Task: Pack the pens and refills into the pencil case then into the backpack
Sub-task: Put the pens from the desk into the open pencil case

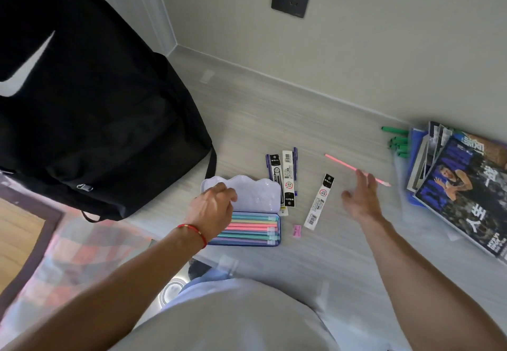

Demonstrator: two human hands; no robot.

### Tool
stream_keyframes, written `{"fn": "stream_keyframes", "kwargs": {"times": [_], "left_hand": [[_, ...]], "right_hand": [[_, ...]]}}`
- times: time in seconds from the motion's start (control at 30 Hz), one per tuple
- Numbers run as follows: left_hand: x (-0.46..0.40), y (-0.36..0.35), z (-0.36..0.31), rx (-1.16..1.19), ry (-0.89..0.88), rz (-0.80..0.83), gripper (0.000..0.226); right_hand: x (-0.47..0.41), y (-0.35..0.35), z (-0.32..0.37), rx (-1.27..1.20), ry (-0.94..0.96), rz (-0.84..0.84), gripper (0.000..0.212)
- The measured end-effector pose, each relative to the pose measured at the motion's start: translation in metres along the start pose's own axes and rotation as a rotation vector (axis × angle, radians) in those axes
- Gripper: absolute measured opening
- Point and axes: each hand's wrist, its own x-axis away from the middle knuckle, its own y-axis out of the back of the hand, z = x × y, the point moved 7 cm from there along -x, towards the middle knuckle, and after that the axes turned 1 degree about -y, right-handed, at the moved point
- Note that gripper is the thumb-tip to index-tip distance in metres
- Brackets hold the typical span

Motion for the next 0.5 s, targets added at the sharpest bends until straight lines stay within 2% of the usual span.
{"fn": "stream_keyframes", "kwargs": {"times": [0.13, 0.27, 0.4, 0.5], "left_hand": [[0.011, -0.001, -0.002, -0.027, 0.111, -0.066, 0.025], [0.032, -0.006, 0.003, -0.028, 0.223, -0.091, 0.027], [0.044, -0.006, 0.01, -0.004, 0.287, -0.124, 0.023], [0.044, -0.008, 0.02, 0.115, 0.339, -0.139, 0.025]], "right_hand": [[-0.026, 0.007, -0.017, 0.17, 0.002, 0.044, 0.062], [-0.034, 0.017, -0.015, 0.288, 0.021, -0.082, 0.03], [-0.026, 0.023, -0.021, 0.366, 0.056, -0.109, 0.021], [-0.003, 0.033, -0.01, 0.334, 0.137, -0.218, 0.015]]}}
